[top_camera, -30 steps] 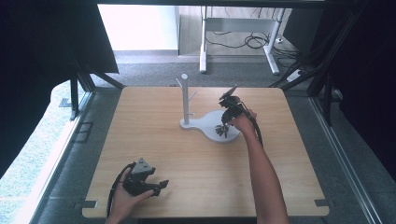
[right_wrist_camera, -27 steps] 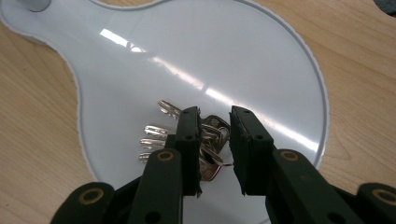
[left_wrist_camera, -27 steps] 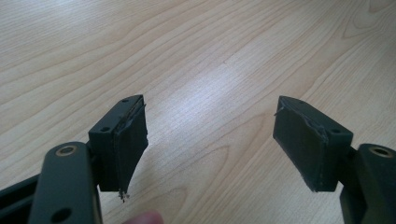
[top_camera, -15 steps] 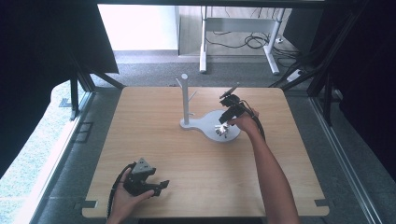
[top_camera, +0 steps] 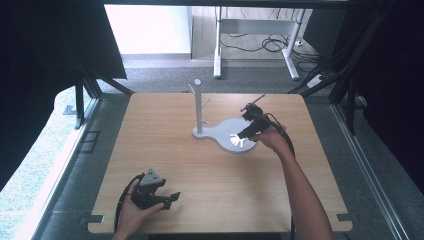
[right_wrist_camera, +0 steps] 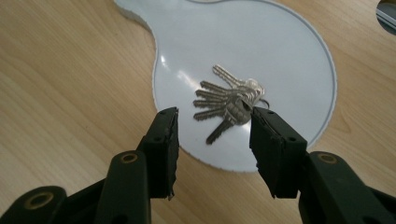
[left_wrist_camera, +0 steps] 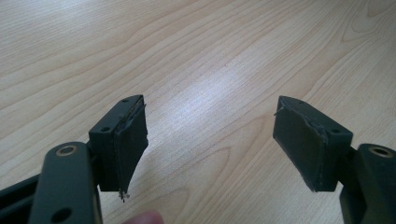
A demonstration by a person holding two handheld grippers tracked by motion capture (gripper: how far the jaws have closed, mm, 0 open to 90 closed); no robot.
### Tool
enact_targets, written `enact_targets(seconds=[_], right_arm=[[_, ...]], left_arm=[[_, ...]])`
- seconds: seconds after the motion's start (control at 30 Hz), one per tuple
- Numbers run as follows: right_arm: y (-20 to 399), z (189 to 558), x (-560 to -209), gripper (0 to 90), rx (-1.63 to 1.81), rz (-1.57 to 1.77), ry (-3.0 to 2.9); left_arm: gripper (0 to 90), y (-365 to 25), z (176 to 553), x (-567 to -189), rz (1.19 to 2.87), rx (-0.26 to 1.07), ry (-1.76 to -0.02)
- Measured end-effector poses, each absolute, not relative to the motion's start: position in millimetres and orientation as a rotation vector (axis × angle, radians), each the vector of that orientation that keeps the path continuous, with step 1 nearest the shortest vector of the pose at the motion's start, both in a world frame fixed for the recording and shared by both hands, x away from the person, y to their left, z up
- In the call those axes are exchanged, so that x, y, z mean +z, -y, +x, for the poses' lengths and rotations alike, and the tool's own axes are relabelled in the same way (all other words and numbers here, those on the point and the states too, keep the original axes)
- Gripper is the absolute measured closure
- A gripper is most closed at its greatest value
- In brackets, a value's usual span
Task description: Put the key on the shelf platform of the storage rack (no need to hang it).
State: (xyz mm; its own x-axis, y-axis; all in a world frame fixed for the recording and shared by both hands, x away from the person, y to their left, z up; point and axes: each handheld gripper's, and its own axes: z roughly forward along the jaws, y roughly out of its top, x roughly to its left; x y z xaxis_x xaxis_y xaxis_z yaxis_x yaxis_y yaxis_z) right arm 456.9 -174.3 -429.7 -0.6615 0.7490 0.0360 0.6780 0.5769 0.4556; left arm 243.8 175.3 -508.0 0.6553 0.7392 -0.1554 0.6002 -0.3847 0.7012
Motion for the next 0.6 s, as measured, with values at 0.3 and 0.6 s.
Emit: enact_targets(seconds=[0.3, 0.6], right_arm=[[194, 418, -427, 50.4, 0.736, 1.176, -2.648], [227, 379, -435, 49.8, 0.880, 1.182, -2.597]], left_arm=[[26.4, -173, 241, -505, 2.111, 0.238, -1.025], [26.4, -172, 242, -507, 2.115, 0.237, -1.026]])
